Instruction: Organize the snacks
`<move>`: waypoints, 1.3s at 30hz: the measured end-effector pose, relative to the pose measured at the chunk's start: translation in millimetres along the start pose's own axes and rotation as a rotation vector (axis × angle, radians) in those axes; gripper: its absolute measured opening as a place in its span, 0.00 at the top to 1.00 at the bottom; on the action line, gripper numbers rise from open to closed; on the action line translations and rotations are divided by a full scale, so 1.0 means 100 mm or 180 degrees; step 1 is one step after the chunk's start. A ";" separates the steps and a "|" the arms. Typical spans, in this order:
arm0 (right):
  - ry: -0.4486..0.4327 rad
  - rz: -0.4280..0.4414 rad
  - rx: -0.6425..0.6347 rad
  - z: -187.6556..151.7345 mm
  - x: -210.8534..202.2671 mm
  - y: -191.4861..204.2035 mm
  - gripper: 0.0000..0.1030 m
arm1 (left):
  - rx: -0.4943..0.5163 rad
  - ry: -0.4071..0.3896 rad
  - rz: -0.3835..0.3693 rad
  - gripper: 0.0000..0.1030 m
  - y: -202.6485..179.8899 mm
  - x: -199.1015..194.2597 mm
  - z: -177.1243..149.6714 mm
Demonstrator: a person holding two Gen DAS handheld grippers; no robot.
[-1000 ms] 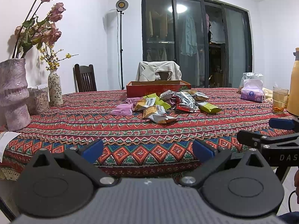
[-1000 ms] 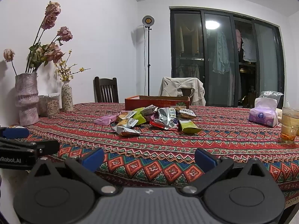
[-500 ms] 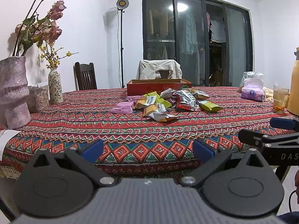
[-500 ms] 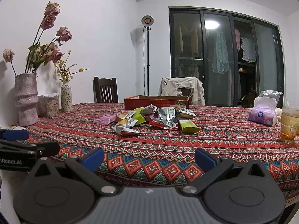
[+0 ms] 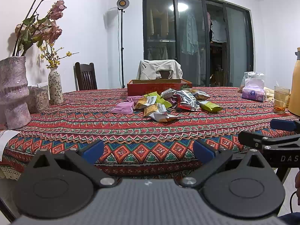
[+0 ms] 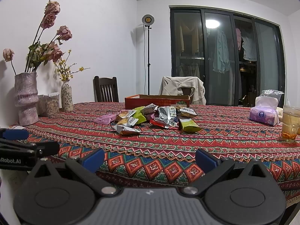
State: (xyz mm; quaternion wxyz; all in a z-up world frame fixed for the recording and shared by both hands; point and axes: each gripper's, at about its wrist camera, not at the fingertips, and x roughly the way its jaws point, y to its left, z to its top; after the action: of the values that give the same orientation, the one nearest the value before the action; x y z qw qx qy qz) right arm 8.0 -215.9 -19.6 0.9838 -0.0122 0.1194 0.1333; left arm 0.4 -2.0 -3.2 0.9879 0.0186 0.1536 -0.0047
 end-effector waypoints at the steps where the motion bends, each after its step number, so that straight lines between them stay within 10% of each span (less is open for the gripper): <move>1: 0.0004 0.0001 0.0000 0.00 0.00 0.00 0.00 | 0.0000 0.0000 0.0000 0.00 0.00 0.00 0.00; 23: -0.0018 -0.0215 -0.0086 0.23 0.72 -0.36 0.00 | -0.0064 0.0224 0.0047 0.00 0.04 0.92 0.37; 39: 0.0137 -0.0360 0.0216 0.58 1.41 -0.95 0.00 | -0.0289 0.1024 -0.0075 0.00 -0.31 2.67 0.72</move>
State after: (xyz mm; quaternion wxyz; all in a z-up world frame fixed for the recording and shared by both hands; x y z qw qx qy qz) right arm 178.2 -267.6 2.9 0.9868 0.0115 0.1441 0.0732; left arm 276.2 -36.4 -17.2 0.9503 -0.0274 0.3101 -0.0063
